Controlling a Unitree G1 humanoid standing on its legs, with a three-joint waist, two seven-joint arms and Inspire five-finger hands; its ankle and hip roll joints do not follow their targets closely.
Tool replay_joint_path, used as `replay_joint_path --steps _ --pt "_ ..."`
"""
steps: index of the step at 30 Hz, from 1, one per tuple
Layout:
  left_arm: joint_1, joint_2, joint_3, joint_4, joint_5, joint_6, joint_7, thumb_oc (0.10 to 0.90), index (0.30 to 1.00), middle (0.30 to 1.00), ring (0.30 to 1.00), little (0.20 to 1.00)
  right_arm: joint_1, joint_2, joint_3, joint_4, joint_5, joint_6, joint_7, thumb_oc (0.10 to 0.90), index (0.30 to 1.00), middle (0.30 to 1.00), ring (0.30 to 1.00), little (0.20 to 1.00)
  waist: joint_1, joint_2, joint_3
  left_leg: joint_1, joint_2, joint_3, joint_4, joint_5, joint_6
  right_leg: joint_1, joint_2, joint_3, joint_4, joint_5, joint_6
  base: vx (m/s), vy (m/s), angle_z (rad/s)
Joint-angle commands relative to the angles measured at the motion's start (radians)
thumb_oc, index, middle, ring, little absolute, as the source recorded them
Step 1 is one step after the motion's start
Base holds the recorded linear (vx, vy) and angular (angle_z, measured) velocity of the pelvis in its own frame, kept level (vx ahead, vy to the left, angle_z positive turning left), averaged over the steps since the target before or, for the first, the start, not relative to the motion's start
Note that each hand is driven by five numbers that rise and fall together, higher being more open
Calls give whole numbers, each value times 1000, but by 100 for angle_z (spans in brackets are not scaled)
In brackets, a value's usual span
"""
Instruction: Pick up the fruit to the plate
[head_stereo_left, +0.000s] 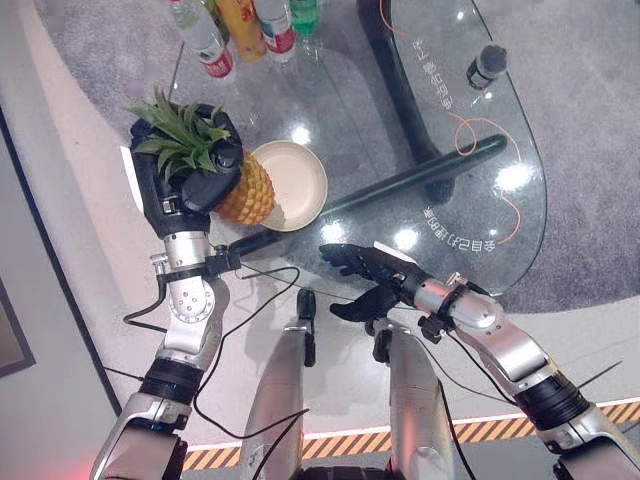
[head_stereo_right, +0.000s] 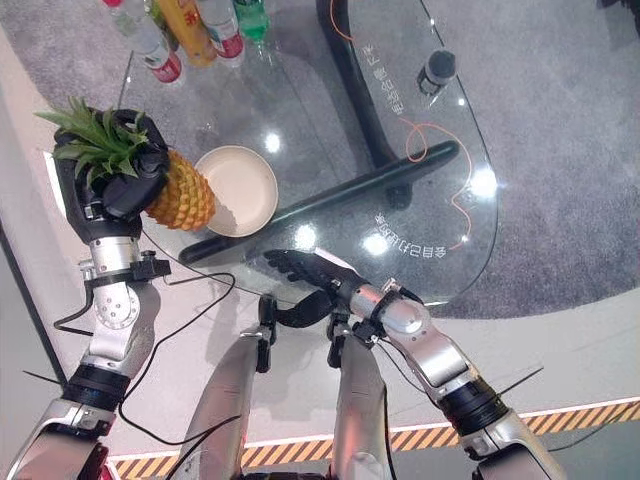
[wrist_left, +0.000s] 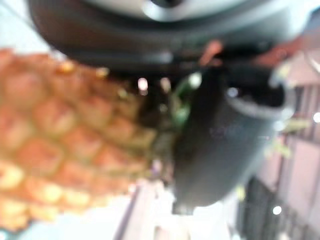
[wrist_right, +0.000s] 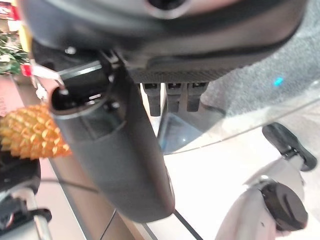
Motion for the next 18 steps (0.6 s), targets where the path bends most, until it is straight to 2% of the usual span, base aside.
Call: replay_joint_path --steps 1,6,10,14,18 --pt "-145 17 40 -74 121 -185 77 100 300 300 300 200 -62 21 32 -66 108 -21 61 800 900 900 900 900 9 2 -28 21 -47 72 3 -69 6 -9 62 -24 50 9 43 -25 65 -9" --pt "-211 -4 29 16 150 -226 114 100 300 300 300 200 -108 36 67 -5 131 -4 73 800 900 900 900 900 0 -2 -28 -33 -53 78 2 -61 3 -70 71 -23 47 27 39 -27 54 -9" --pt "-262 -16 13 99 228 -266 194 100 300 300 300 200 -139 53 81 45 156 0 77 800 900 900 900 900 -9 -5 -28 -82 -60 83 -8 -45 -7 -115 83 -26 30 42 33 -42 62 -2" --pt "-306 -16 0 147 266 -279 252 100 300 300 300 200 -164 53 94 83 176 5 69 800 900 900 900 900 -17 -6 -28 -117 -65 84 -14 -36 -13 -149 89 -26 16 53 27 -26 50 -3" --pt "-350 -12 -7 198 320 -321 319 100 300 300 300 200 -175 51 101 121 198 -12 71 800 900 900 900 900 -30 -11 -28 -160 -72 87 -19 -26 -18 -192 104 -22 5 65 21 -22 54 -2"
